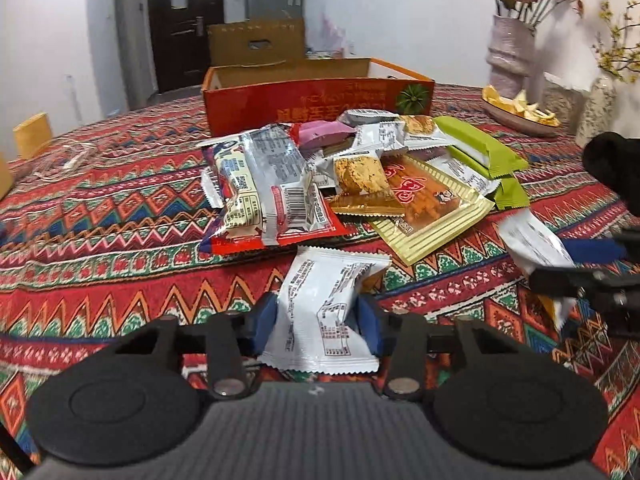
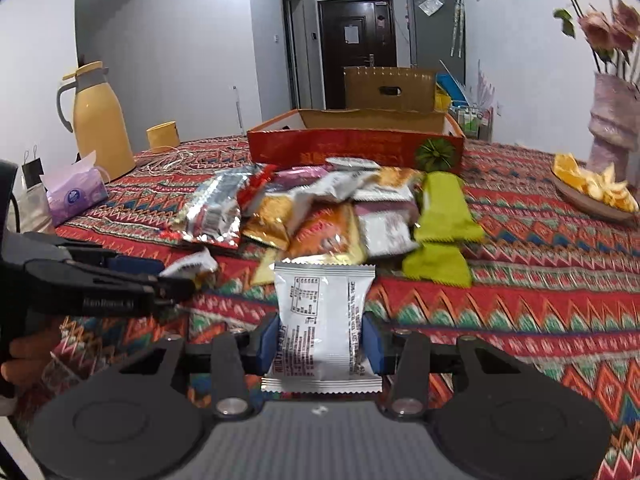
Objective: Organize snacks
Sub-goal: 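Carry the white packets to the orange box with both tools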
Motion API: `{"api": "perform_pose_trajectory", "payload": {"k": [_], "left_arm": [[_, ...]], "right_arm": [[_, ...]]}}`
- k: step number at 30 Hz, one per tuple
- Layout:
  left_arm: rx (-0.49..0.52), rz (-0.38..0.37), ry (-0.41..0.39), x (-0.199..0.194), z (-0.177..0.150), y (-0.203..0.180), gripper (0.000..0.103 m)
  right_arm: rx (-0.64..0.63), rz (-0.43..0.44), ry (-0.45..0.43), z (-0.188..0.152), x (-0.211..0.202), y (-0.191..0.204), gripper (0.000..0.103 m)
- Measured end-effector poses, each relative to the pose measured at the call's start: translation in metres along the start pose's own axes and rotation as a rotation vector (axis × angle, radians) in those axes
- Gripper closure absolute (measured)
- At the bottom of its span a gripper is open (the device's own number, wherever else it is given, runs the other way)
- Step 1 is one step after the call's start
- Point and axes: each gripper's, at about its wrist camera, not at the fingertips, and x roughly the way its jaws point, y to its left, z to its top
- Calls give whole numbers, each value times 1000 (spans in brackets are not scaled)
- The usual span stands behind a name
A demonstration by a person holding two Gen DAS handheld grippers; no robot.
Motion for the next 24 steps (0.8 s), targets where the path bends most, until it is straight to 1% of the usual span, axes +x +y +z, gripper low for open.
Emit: {"api": "perform_pose_trajectory", "payload": {"k": [1, 2, 5, 7, 13, 16, 19, 22, 24], "left_arm": [[-18, 15, 0, -5, -1, -4, 63], [-35, 20, -6, -12, -2, -8, 72], [-104, -21, -21, -36, -7, -17, 72], [-122, -33, -38, -52, -13, -25, 72], [-122, -36, -78, -84, -17, -35, 72], [-113, -32, -114, -96, -8, -35, 72], [-88, -20, -136, -95, 6, -32, 72], [-79, -13, -146, -89, 23, -26, 72], [-85, -14, -167, -87, 38, -18, 72]], "right_arm": [[9, 3, -1, -3, -2, -3, 60], [16, 8, -3, -6, -5, -6, 60], [21, 22, -21, -9, -15, -11, 60], [22, 30, -35, -10, -21, -14, 60], [9, 41, -64, -15, -39, -17, 60], [16, 43, -84, -14, -45, -19, 60], [44, 55, -116, -9, -49, -28, 60], [83, 72, -142, 3, -50, -41, 60], [74, 65, -163, 16, -51, -49, 60]]}}
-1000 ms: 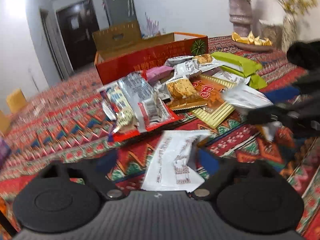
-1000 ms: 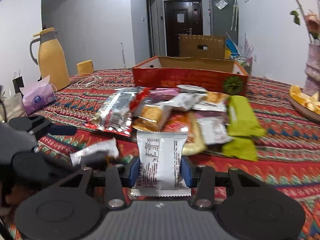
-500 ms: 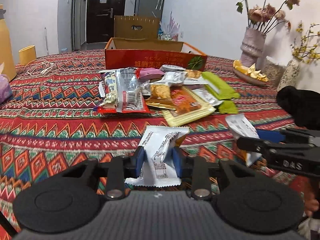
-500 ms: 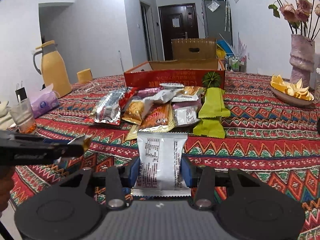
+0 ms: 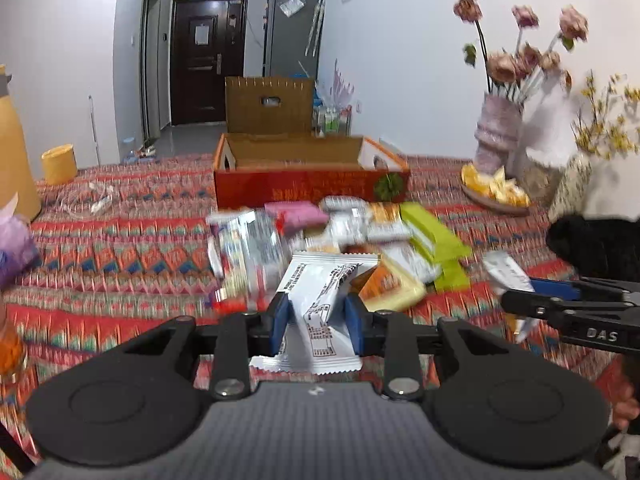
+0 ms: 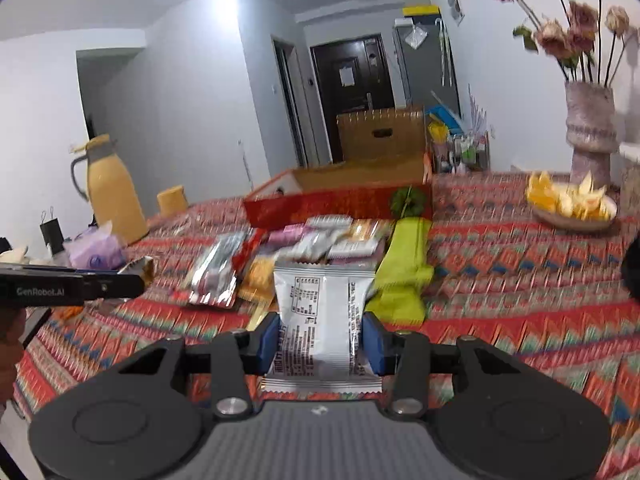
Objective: Organize snacks
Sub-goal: 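Carry the white packets to the orange box with both tools, then open both tools to drop the white packets into the box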
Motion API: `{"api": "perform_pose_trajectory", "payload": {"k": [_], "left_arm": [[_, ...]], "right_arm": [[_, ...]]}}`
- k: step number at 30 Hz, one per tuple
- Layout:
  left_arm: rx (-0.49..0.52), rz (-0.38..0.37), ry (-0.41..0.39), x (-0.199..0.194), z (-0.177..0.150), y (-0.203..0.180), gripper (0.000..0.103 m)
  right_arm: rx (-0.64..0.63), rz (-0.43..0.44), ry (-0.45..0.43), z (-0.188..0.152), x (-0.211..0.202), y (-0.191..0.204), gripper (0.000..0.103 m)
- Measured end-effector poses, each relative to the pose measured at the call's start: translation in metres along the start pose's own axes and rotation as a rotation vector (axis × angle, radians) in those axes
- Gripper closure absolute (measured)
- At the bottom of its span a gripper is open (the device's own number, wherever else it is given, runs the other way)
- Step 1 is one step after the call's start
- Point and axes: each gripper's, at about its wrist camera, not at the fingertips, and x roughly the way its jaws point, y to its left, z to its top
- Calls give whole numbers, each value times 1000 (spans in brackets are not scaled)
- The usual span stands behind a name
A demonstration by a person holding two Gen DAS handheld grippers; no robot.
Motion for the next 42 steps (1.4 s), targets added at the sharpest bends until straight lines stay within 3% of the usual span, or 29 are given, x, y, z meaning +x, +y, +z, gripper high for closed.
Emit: {"api": "perform_pose_trajectory", "payload": {"k": [6, 12, 16, 20, 22, 25, 29, 30, 31, 32, 33, 34, 42], "left_arm": [[-23, 44, -36, 48, 63, 30, 72], [-25, 55, -100, 124, 152, 62, 72], [-58, 116, -121, 191, 206, 72, 72], [-44, 141, -107, 264, 236, 76, 72], [-27, 119, -53, 306, 241, 79, 72], [-14, 162, 49, 369, 238, 83, 71], [-15, 195, 134, 409, 229, 94, 70], [-7, 214, 146, 415, 226, 95, 66], [-5, 226, 157, 421, 222, 97, 64], [-22, 224, 180, 423, 222, 100, 60], [-41, 202, 183, 422, 222, 103, 41], [-65, 178, 168, 419, 224, 107, 33], [-115, 176, 139, 394, 225, 116, 31]], "right_arm": [[-81, -23, -70, 64, 25, -26, 60], [-131, 18, -115, 158, 87, -46, 60], [-122, 30, -72, 217, 167, -67, 60], [-81, -9, 49, 243, 273, -88, 60], [-48, -52, 129, 248, 329, -101, 60], [-63, -159, 203, 249, 390, -111, 60], [-106, -229, 264, 246, 436, -115, 54], [-116, -241, 260, 242, 440, -117, 48], [-129, -258, 257, 237, 445, -117, 32], [-131, -257, 272, 237, 448, -115, 26], [-137, -243, 253, 238, 446, -114, 21], [-137, -244, 232, 239, 444, -112, 19], [-100, -233, 170, 239, 426, -114, 18]]}}
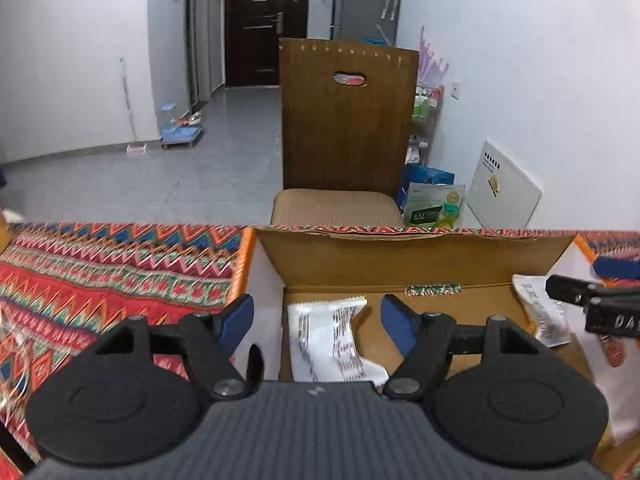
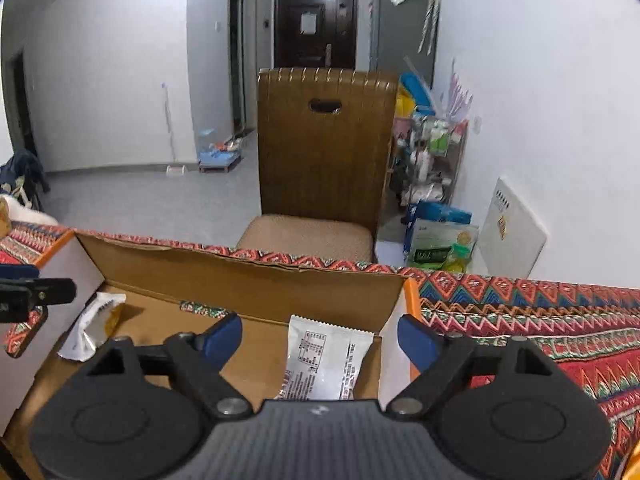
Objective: Organize snacks
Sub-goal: 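Open both tools to drop the white packets into the box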
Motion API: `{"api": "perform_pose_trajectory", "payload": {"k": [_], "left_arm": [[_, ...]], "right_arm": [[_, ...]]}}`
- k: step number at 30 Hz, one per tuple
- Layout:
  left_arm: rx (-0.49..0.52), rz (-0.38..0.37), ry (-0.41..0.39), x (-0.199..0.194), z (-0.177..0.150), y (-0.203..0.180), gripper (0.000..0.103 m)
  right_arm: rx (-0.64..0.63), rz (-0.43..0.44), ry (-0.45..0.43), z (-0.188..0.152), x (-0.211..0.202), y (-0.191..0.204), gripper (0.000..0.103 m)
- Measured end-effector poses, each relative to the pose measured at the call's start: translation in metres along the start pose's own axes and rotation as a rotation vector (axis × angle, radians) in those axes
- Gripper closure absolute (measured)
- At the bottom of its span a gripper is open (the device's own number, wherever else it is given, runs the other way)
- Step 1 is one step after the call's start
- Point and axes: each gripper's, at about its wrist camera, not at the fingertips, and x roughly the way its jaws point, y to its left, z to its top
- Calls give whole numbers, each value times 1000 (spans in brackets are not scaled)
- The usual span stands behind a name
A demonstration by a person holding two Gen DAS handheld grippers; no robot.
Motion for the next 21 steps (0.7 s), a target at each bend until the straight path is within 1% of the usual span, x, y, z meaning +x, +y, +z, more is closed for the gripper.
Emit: {"api": "perform_pose_trajectory", "payload": {"k": [2, 3, 4, 7, 9, 10, 11, 13, 14, 15, 18, 21], "left_arm": [[-60, -70, -8, -33, 3, 7, 29], [-70, -109, -23, -51, 4, 8, 26], [-64, -135, -46, -73, 7, 6, 25], [0, -141, -131, -131, 8, -5, 21], [43, -136, -175, -170, 3, -13, 18], [66, -130, -196, -193, -3, -18, 18], [87, -129, -216, -212, -8, -22, 17], [106, -131, -260, -252, -22, -28, 11], [106, -140, -278, -270, -29, -29, 5], [107, -151, -297, -288, -38, -30, 4], [132, -164, -345, -338, -68, -32, 0], [151, -174, -392, -378, -101, -30, 0]], "right_arm": [[-7, -14, -54, -5, -24, 5, 18], [-9, -3, -83, -5, -35, 5, 18], [-8, 14, -112, -5, -52, 7, 17], [-3, 16, -188, 2, -105, 9, 12], [5, 42, -218, 6, -144, 9, 8], [7, 53, -222, 7, -161, 9, 3], [6, 61, -224, 8, -180, 10, 2], [2, 65, -244, 3, -220, 12, 1], [-5, 68, -255, -1, -240, 14, 1], [-14, 72, -270, -7, -261, 15, 0], [-42, 89, -314, -31, -319, 22, 0], [-68, 108, -340, -64, -368, 28, 0]]}}
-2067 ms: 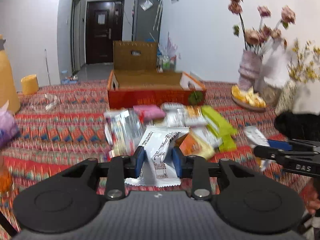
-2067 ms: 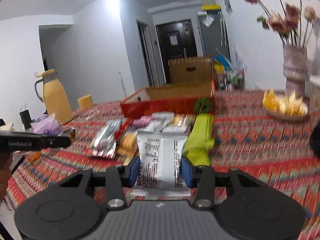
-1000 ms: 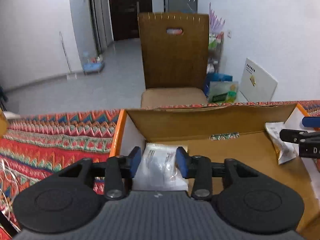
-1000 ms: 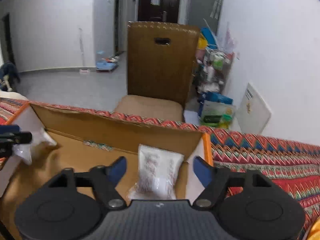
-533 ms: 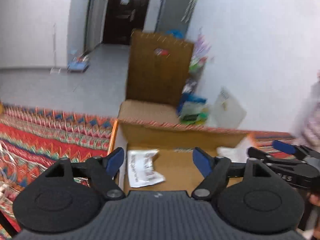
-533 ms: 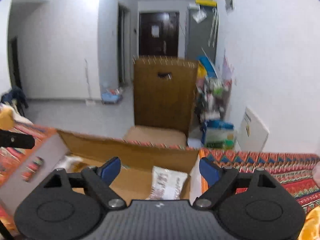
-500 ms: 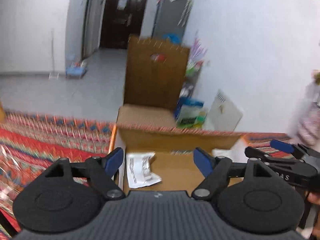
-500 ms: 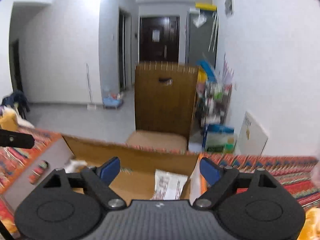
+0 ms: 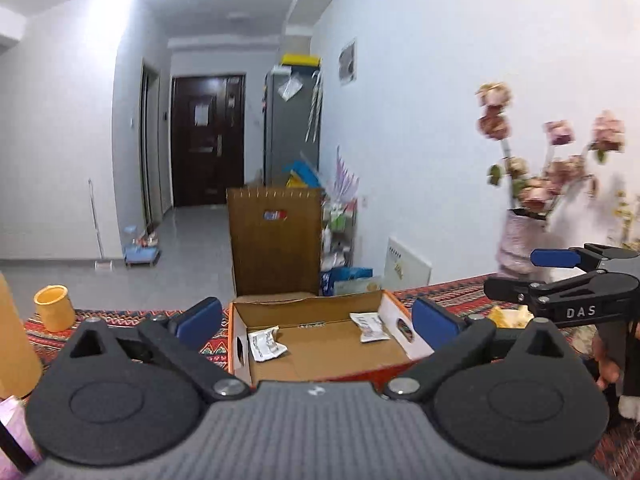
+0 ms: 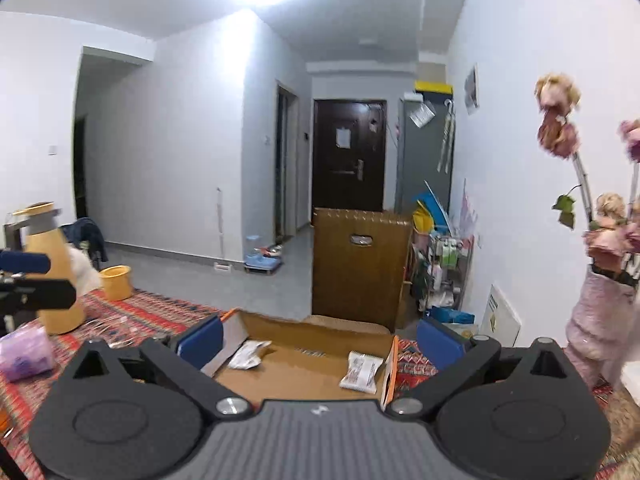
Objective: Organize snacks
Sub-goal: 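Open both tools to drop the white packets into the box, then return both tools to the snack pile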
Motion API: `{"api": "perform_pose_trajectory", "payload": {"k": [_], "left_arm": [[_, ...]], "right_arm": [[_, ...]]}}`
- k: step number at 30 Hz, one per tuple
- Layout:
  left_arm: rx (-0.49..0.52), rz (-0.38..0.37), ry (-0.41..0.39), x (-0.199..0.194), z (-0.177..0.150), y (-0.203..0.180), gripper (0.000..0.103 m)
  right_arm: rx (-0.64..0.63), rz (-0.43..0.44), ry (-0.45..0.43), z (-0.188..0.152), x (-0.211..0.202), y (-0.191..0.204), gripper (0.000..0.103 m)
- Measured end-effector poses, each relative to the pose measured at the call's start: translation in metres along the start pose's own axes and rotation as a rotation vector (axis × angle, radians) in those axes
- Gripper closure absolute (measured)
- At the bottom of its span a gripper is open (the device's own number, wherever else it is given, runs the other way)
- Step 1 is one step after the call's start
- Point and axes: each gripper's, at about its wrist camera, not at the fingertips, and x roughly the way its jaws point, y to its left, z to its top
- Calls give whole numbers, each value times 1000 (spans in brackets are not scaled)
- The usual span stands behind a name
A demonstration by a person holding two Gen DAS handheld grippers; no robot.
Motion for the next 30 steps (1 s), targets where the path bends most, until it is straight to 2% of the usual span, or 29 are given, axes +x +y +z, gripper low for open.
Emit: {"api": "perform_pose_trajectory", "payload": {"k": [5, 9, 12, 15, 18, 22, 25, 30], "left_arm": [[27, 24, -86, -67, -43, -13, 0], [0, -6, -112, -111, -85, -17, 0], [29, -61, -125, -136, -118, -25, 0], [60, -14, -151, -149, -151, -38, 0], [42, 15, -110, -156, -182, -41, 0], [-55, 18, 18, -151, -218, -36, 0], [-61, 61, 83, -153, -245, -32, 0], [-89, 104, 138, -155, -262, -21, 0]], "right_arm": [[-55, 32, -76, -41, -82, 27, 0], [-30, 13, -133, -83, -134, 45, 0], [-14, -29, -112, -116, -154, 55, 0], [0, -65, -95, -150, -171, 67, 0], [19, -110, -59, -182, -179, 75, 0], [138, -109, 38, -229, -179, 79, 0], [155, -135, 83, -262, -179, 84, 0], [195, -147, 125, -286, -176, 83, 0]]}}
